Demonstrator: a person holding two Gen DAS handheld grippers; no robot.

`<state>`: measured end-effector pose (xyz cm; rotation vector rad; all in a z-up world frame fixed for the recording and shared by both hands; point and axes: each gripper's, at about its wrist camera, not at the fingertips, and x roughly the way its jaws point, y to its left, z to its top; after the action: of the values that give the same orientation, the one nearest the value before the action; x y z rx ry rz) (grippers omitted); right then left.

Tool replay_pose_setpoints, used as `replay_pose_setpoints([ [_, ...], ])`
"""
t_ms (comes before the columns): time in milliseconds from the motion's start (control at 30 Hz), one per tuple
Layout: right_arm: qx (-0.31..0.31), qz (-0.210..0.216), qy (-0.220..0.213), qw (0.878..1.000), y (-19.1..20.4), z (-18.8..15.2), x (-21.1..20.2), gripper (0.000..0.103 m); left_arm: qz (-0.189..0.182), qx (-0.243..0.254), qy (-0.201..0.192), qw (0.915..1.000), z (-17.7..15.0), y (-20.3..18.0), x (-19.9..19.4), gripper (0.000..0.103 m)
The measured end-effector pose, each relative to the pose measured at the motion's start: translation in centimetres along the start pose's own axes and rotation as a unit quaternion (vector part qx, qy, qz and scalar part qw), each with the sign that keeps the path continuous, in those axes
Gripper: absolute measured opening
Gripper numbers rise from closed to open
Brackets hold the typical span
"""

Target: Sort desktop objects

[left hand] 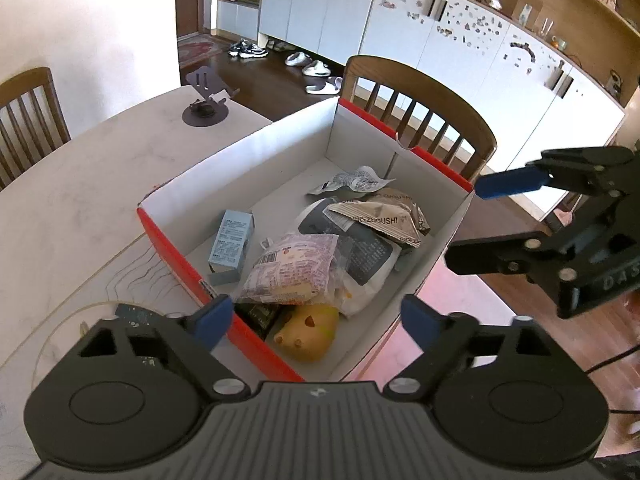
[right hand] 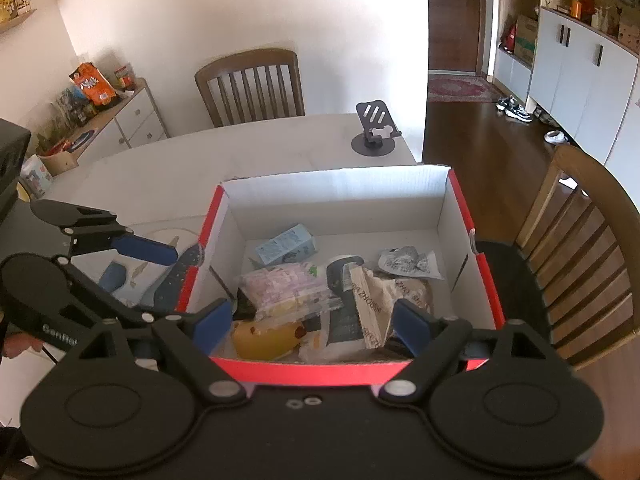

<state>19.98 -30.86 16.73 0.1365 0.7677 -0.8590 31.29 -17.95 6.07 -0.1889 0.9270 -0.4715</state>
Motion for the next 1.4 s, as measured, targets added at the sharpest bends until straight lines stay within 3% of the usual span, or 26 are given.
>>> replay_pose_setpoints([
  [167,-0.003,-0.018,-0.014,1.000,1.0,-0.9,-0.9,0.093,0.007,-0.009,-0.013,0.9999,-0.6,0.2,-1.0,0.103],
  [767,0.019,-0.047,-0.045,0.998,3.7,-3.9,-2.7,0.097,0.019,-0.002,-0.052,0.9984,-4.1,-1.1,-5.0,0.103],
  [1400,0.017,-0.068,-0.069,0.995,6.0,-7.1,-5.2,0.098,0.015,-0.012,-0.054,0.9983,-7.7,-2.4,-6.6,0.103],
])
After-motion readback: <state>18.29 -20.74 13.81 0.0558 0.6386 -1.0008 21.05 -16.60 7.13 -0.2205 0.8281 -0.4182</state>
